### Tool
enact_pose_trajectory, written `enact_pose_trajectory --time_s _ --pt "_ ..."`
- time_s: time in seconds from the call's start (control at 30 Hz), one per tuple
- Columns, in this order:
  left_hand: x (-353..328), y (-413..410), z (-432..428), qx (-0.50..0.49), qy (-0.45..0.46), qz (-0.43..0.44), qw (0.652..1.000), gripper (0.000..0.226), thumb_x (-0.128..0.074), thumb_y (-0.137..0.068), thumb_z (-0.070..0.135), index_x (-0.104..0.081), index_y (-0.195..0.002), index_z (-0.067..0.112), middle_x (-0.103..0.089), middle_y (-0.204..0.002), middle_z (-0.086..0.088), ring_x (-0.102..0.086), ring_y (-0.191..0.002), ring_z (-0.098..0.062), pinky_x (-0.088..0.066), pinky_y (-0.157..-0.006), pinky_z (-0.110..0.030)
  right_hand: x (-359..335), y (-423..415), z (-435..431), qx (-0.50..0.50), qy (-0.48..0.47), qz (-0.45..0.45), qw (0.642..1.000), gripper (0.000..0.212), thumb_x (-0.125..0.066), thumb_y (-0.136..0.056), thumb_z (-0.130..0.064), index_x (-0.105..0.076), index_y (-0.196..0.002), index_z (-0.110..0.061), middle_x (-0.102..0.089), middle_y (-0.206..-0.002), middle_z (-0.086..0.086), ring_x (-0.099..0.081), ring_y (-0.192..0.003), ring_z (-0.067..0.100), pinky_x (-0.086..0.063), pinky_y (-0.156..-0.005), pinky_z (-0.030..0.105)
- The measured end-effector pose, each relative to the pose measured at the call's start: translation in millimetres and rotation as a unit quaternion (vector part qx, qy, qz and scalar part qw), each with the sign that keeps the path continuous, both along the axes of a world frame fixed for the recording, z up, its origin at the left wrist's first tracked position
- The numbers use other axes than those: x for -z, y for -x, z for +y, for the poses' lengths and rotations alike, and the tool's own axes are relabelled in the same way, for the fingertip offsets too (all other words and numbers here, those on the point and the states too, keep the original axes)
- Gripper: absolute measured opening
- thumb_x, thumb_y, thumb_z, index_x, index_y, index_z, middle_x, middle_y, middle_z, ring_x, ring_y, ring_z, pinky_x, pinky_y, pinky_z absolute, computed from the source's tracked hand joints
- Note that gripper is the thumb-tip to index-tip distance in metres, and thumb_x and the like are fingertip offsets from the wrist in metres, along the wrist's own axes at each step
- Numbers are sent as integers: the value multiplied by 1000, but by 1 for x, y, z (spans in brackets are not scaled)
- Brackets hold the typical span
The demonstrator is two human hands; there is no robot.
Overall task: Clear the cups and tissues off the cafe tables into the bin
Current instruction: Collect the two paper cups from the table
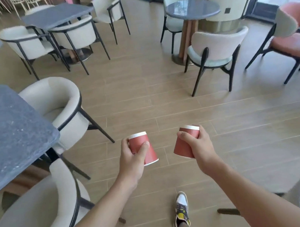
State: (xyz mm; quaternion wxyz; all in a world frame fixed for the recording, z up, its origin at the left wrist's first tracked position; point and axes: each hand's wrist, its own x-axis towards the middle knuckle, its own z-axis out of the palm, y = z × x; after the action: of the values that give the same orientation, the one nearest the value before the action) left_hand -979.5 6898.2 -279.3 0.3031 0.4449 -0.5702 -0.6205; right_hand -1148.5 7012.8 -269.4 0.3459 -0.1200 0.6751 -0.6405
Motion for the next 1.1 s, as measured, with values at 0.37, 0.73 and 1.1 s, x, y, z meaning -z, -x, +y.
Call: enact_pose_trajectory --time_s 0.37,0.73,1.1 --pt "-16 202 -197 -47 12 -6 999 26 -70 -95 14 -53 -114 18 -65 -97 1 -62 -68 6 -48 -63 -12 -28 206 -214 -49 -16 10 999 52 -80 -66 -37 -60 -107 -12 -63 -90 4 -63 -76 17 -58 -70 38" --pt "6 343 -450 -46 1 20 999 24 -72 -93 16 -54 -108 21 -64 -94 0 -60 -66 4 -48 -62 -12 -4 344 -467 -31 -31 25 999 23 -78 -89 -16 -64 -107 -14 -65 -93 5 -63 -78 17 -58 -66 32" --pt "-18 458 -685 -23 -5 19 1000 35 -67 -75 38 -55 -105 25 -65 -91 4 -62 -69 2 -49 -64 -14 -19 448 -699 -46 -31 0 998 51 -78 -66 -36 -63 -108 -11 -66 -90 4 -64 -76 16 -57 -63 30"
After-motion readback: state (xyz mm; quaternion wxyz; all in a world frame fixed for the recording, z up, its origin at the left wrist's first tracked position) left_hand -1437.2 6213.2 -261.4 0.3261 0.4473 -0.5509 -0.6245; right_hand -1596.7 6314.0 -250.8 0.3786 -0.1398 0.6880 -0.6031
